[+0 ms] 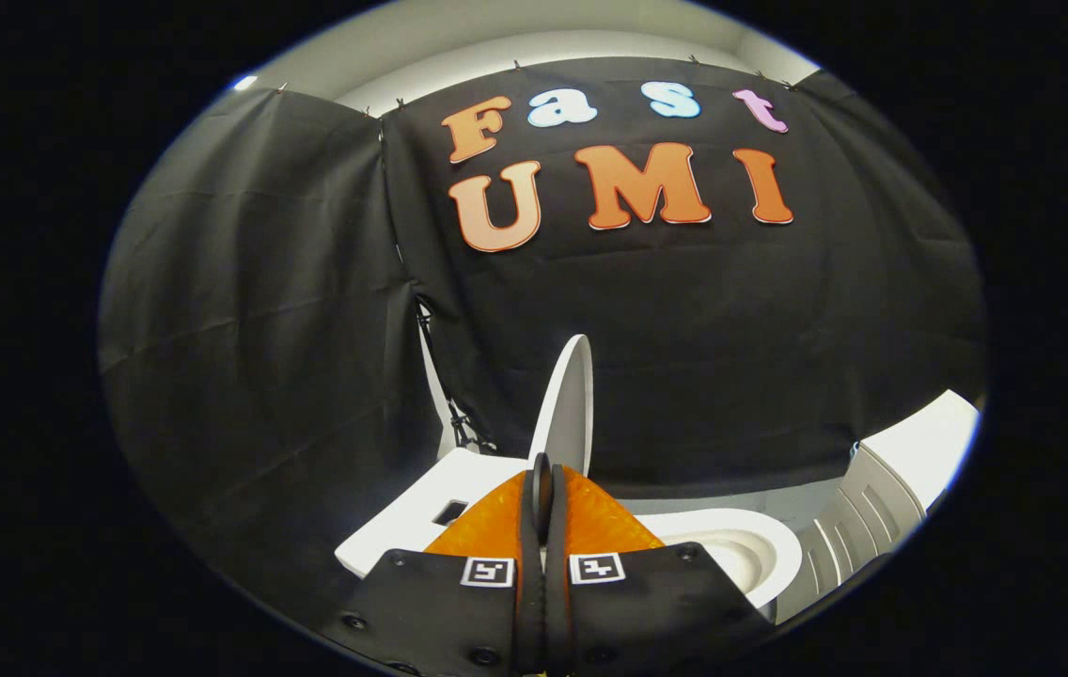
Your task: Open the toilet lid.
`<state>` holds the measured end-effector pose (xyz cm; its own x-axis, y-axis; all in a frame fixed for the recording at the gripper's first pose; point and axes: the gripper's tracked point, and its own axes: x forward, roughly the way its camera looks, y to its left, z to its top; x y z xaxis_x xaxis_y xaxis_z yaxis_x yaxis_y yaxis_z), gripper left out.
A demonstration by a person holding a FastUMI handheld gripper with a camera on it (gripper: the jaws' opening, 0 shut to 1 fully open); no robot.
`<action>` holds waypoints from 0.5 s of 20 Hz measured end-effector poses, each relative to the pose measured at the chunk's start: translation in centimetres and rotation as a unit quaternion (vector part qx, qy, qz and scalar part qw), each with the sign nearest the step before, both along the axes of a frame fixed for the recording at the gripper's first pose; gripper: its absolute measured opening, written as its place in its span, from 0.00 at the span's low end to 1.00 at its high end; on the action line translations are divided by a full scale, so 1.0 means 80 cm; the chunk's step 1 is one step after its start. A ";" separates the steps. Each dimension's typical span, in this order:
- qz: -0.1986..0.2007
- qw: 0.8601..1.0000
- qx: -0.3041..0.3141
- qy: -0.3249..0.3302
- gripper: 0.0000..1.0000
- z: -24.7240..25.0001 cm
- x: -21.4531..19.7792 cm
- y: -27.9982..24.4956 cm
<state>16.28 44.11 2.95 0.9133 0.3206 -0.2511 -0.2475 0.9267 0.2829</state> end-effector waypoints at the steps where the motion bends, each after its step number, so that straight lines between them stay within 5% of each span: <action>1: 0.004 1.000 -0.001 0.000 0.08 0.001 -0.001 0.009; 10: 0.055 0.998 -0.024 -0.002 0.08 0.006 -0.006 0.112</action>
<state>15.77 53.04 3.43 0.8744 0.4064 -0.2650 -0.3497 0.9065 0.2366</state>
